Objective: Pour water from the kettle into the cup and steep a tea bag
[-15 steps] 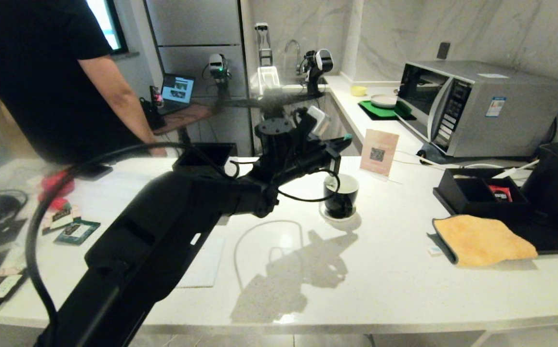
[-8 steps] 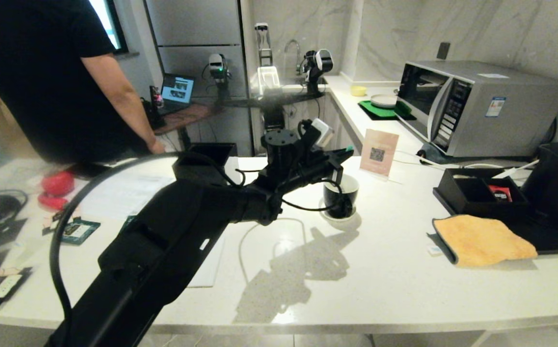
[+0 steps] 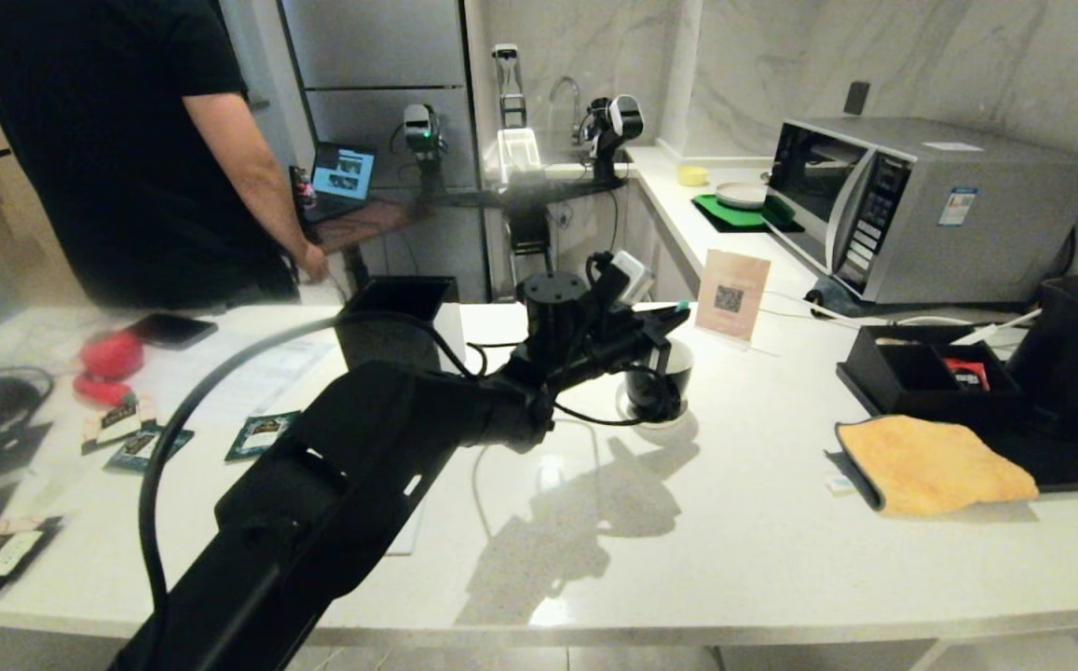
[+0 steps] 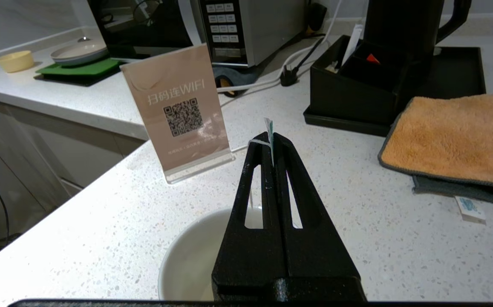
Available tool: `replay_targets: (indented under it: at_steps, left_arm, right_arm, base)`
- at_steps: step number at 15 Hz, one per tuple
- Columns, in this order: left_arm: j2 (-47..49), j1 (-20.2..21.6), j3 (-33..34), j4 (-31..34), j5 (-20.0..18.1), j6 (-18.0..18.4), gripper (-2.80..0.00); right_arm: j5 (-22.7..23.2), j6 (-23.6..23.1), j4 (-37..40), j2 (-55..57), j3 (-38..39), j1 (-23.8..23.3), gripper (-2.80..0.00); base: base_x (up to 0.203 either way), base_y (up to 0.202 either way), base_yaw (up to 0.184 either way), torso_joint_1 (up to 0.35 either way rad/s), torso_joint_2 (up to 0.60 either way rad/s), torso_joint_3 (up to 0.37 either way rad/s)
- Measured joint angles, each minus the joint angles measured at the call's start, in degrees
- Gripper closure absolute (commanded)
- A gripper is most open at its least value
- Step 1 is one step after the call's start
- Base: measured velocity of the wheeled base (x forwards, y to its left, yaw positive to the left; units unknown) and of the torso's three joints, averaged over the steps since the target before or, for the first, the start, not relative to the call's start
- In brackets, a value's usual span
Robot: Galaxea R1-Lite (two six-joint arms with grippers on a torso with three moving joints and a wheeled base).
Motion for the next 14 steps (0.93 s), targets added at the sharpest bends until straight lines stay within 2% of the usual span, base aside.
replay_targets:
  at_steps: [5, 7, 14]
  left_arm:
    - [0.3, 0.0, 0.2, 0.2, 0.0, 0.1, 0.00]
    - [-0.2, 0.2, 0.2, 1.0, 0.0, 1.3, 0.00]
    - [-4.6, 0.9, 0.2, 2.5, 0.3, 2.1, 0.00]
  right_arm:
    - [0.0, 0.0, 0.0, 0.0, 0.0, 0.0, 0.00]
    - [0.0, 0.0, 0.0, 0.0, 0.0, 0.0, 0.00]
    - [0.0, 0.0, 0.0, 0.0, 0.0, 0.0, 0.00]
  base:
    - [0.000, 0.000, 0.000, 0.000, 0.00, 0.000]
    - [0.000, 0.000, 0.000, 0.000, 0.00, 0.000]
    - [0.000, 0.000, 0.000, 0.000, 0.00, 0.000]
